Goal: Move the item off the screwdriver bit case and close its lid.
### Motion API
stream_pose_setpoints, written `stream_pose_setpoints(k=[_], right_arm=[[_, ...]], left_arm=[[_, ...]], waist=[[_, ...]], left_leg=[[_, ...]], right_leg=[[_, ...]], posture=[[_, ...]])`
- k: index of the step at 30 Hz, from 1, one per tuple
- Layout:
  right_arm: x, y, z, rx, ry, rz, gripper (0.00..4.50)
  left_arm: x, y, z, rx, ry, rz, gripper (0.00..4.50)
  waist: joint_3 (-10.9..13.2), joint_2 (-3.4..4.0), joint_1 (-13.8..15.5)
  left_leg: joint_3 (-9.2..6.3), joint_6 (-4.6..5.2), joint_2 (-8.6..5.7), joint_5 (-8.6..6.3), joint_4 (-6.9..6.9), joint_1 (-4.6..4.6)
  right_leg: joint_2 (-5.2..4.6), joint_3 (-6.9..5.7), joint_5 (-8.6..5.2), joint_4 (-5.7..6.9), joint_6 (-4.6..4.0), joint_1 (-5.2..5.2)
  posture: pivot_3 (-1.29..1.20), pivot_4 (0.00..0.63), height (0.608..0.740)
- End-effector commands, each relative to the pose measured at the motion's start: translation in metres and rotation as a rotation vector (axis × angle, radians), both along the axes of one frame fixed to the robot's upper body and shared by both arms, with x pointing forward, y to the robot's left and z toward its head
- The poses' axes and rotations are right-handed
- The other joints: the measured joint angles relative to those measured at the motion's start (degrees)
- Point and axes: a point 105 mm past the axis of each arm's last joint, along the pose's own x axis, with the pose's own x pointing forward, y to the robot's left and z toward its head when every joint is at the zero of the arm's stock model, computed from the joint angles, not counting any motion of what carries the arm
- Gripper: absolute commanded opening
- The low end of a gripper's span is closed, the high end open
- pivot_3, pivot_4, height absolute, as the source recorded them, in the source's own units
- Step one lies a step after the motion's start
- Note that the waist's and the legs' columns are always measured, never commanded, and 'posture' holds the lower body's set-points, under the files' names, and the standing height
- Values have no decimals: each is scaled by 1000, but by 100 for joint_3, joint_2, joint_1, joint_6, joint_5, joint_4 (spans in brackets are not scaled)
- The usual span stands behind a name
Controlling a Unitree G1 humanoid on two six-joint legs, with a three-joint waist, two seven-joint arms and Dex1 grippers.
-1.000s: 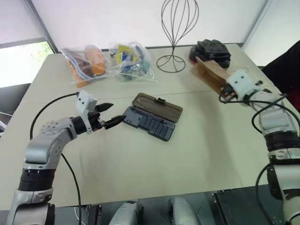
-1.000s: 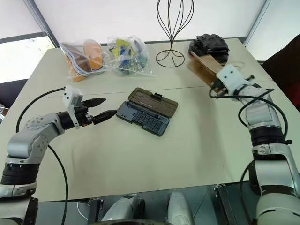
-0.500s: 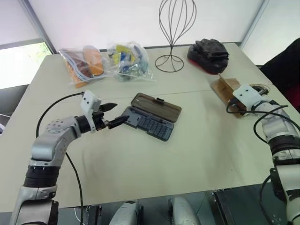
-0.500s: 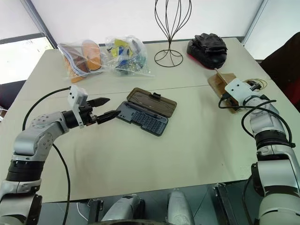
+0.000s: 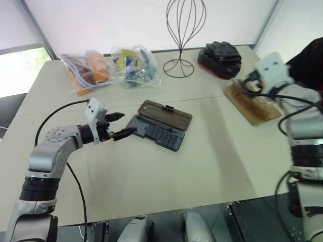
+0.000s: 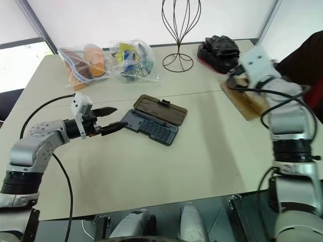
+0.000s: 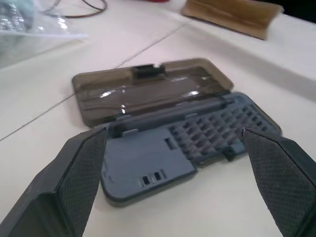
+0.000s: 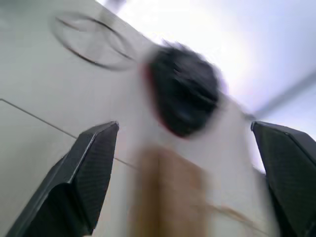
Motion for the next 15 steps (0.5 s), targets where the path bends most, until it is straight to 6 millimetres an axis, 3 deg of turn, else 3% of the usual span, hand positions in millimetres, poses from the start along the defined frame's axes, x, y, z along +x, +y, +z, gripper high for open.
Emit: stream_pose_setpoints(k=[1,4,6,11,15], right_arm=[[5,25,-5,37,55,105,4434],[14,49,-31,38,145,185,4434],[24,48,-43,38,184,163,4434],[34,53,-63,97,288,186,4434],[35,69,-65,135,338,258,4434]], left_arm=[[-5,1,7,24,-24,-10,4500],[-8,7,7,50,-36,22,4500],[-11,12,7,47,-36,50,4500],[-20,18,1,40,-21,99,4500],[-25,19,-1,38,-10,107,4500]], waist=[[0,0,52],[1,1,56],[1,1,28],[2,2,-24],[2,3,-67]], left_leg=[[-8,0,-5,0,2,-1],[-17,0,-15,0,2,-4],[-20,0,-17,0,2,-4],[-25,0,-14,0,-2,-2],[-24,0,-10,0,-4,-2]], right_leg=[[0,-3,0,2,0,0],[0,-10,0,1,0,0],[-2,-13,0,1,0,1],[-3,-15,0,2,0,-1],[-3,-15,0,2,0,-3]], posture=[[0,150,740],[0,150,740],[0,150,740],[0,150,740],[0,150,740]])
